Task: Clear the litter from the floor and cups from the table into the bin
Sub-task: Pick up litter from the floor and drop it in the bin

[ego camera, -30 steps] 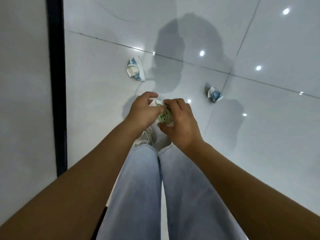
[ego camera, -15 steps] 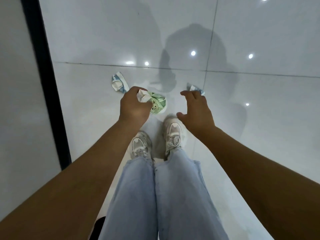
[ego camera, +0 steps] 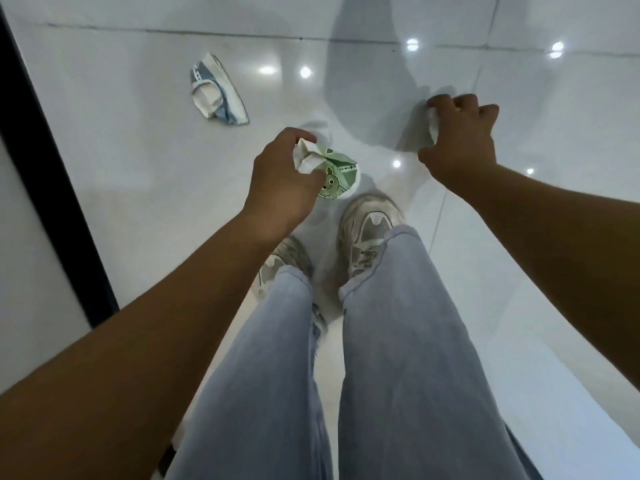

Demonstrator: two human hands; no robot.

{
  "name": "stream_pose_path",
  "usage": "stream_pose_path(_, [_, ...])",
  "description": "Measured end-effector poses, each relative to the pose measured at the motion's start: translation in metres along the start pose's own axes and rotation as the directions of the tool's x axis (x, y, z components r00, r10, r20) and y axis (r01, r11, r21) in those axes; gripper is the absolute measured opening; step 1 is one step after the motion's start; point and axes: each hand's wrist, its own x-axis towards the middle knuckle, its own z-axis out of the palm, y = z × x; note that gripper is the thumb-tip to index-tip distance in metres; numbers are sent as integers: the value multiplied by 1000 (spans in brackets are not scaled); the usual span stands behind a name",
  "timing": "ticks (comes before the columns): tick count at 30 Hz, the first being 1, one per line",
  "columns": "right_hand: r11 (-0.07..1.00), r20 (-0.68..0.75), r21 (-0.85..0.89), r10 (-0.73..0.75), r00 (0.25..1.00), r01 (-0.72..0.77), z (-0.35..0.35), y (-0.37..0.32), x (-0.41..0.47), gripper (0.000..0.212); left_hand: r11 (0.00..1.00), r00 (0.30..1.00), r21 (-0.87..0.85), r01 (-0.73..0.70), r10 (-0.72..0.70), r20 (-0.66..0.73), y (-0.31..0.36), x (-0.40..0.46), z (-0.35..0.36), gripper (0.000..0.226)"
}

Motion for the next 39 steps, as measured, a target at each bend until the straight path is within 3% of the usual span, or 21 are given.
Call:
stream_pose_path(4, [1000, -43, -17, -7, 999, 6, 7, 1, -3, 46, 1000, 1000, -7, -6, 6, -8, -8, 10, 3, 34])
stream_pose_path(10, [993, -12, 61, -99, 995, 99, -18, -33, -62, 44, 990, 997, -137, 42, -49, -54, 12, -20, -24, 34])
stream_pose_path(15, [983, 34, 115, -148, 988, 143, -81, -80, -147, 42, 989, 991, -131, 70, -84, -108, 53, -90, -72, 38])
stream_pose_path(25, [912, 54, 92, -404, 913, 399, -215, -161, -297, 41, 963, 951, -261, 65, -139, -277, 110, -257, -167, 40])
stream_pose_path(29, [882, 37, 62, -470, 882, 467, -226, -173, -350, 41, 963, 934, -270, -5, -92, -345, 97, -320, -182, 39])
stream_pose_path(34, [854, 53, 21, -521, 852, 520, -194, -161, -423, 35, 944, 928, -330, 20, -141, -346, 43, -399, -164, 34])
stream_pose_path(39, [833, 119, 6, -550, 827, 553, -142, -140, -511, 36, 956, 906, -281, 86, -192, -377, -31, -492, -134, 30])
